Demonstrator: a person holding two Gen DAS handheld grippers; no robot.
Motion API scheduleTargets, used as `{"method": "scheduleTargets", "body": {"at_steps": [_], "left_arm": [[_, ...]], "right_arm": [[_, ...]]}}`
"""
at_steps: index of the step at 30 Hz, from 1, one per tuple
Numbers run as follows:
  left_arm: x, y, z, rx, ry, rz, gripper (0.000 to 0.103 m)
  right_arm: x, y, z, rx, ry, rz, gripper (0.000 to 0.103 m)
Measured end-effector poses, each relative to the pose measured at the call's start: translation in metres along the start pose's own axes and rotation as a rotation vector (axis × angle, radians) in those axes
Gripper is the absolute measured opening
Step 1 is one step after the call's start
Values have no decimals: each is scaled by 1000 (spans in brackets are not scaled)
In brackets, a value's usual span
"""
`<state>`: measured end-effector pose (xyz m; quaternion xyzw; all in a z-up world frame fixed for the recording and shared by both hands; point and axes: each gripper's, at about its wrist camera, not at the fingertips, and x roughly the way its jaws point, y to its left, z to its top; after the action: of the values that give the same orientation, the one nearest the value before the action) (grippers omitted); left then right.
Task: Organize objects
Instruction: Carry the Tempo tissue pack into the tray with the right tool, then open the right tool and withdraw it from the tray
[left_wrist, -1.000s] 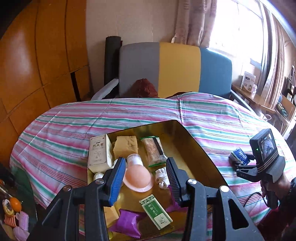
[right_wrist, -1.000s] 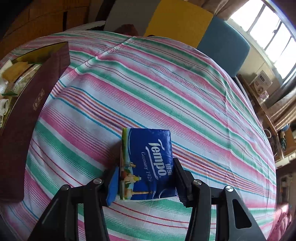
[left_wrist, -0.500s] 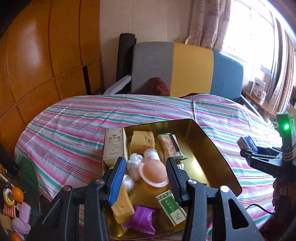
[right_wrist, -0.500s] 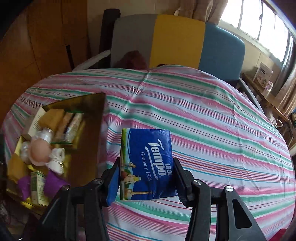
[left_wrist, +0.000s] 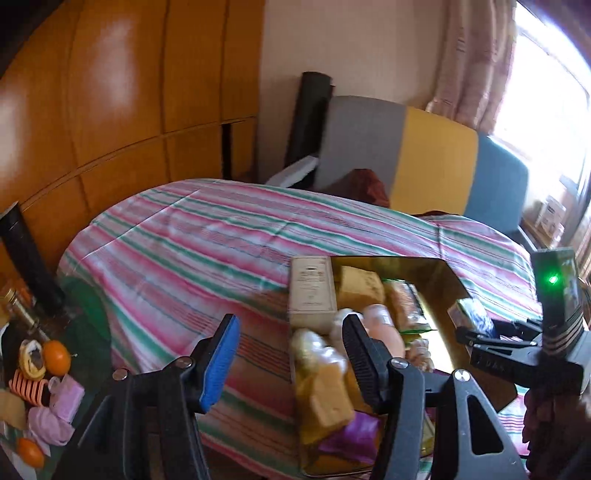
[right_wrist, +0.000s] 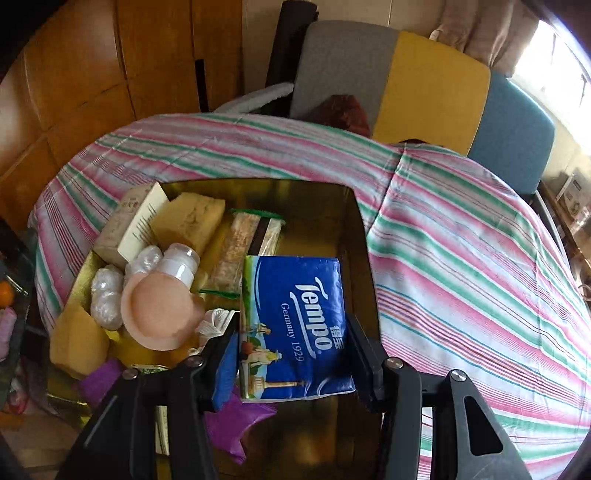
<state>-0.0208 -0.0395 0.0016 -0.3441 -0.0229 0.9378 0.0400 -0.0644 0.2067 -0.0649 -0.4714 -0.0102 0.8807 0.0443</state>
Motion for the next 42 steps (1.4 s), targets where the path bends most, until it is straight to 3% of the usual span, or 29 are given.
{"method": "scheduleTargets", "body": {"at_steps": [9,21,28,31,32,35,38,42], "left_arm": [[7,5,0,-7,12,1,58],[6,-4,1,19,0,7,63],[2,-13,2,22,-15,27,64],[-3,-17,1,15,-54,37,64],[-5,-20,0,18,-65,61,64],[-6,-27,-3,36,-80,104,64],[-1,-30,-8,32,-49,101,64],[6,-27,-15,-11,18,49,64]], "right_arm": [[29,12,-1,-27,109,-36,53],[39,7,-11,-26,113,-35,55],[20,4,-9,-4,22,-25,80],[2,5,-12,1,-49,-46,84],[-5,5,-13,3,-74,-56,89],[-26,6,-19,23,-143,-95,91],[-44,8,-29,49,-203,-168,96],[-60,8,-35,94,-227,-170,99]]}}
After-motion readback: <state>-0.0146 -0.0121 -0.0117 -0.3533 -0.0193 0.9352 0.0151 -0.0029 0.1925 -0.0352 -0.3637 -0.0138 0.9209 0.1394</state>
